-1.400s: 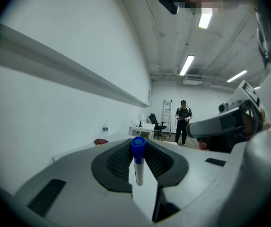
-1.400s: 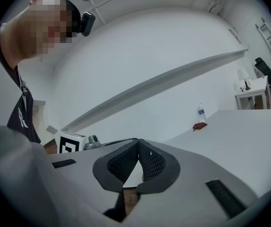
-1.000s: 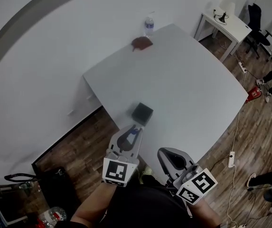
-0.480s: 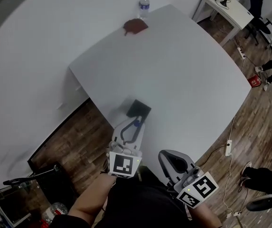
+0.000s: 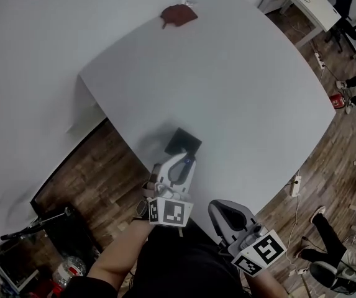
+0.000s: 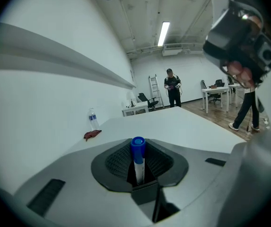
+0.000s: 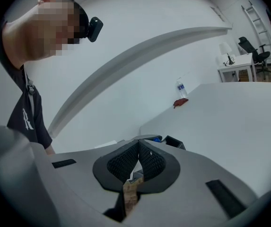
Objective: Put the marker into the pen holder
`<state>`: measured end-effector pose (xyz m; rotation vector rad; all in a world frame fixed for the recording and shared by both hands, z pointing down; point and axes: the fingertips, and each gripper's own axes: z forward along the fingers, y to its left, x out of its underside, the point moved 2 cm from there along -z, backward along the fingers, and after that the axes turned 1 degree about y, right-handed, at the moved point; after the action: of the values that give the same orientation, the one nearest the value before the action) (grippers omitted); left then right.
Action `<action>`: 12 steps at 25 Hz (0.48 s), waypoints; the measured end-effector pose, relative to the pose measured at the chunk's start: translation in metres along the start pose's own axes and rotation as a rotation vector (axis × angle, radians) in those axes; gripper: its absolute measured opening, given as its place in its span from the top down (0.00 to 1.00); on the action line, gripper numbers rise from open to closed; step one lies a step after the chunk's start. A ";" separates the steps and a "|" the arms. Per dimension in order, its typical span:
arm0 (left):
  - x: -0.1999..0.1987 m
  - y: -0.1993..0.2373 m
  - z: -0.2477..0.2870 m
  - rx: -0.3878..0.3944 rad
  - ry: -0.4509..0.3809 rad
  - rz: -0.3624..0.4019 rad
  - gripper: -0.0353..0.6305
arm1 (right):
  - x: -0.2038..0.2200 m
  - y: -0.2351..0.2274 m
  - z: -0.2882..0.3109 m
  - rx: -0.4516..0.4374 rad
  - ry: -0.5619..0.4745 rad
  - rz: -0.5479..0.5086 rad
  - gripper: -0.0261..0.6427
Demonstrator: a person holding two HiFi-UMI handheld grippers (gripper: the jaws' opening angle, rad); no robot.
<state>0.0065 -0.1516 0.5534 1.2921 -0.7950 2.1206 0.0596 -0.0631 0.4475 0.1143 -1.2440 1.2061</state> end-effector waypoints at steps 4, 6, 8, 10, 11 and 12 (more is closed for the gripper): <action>0.015 -0.010 0.008 0.016 0.020 0.043 0.83 | 0.004 -0.007 0.005 0.009 0.018 0.011 0.94; 0.021 -0.015 0.011 0.019 0.031 0.070 0.83 | 0.006 -0.009 0.006 0.012 0.023 0.015 0.94; 0.026 -0.020 0.013 0.022 0.041 0.097 0.83 | 0.007 -0.011 0.006 0.015 0.027 0.017 0.94; 0.031 -0.023 0.016 0.026 0.051 0.111 0.83 | 0.008 -0.012 0.005 0.019 0.030 0.018 0.94; 0.033 -0.024 0.017 0.028 0.056 0.115 0.83 | 0.008 -0.012 0.004 0.020 0.031 0.017 0.94; 0.035 -0.025 0.018 0.029 0.058 0.119 0.83 | 0.008 -0.012 0.003 0.022 0.031 0.016 0.94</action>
<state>0.0202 -0.1426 0.5972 1.2190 -0.8379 2.2604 0.0653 -0.0654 0.4616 0.1009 -1.2068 1.2315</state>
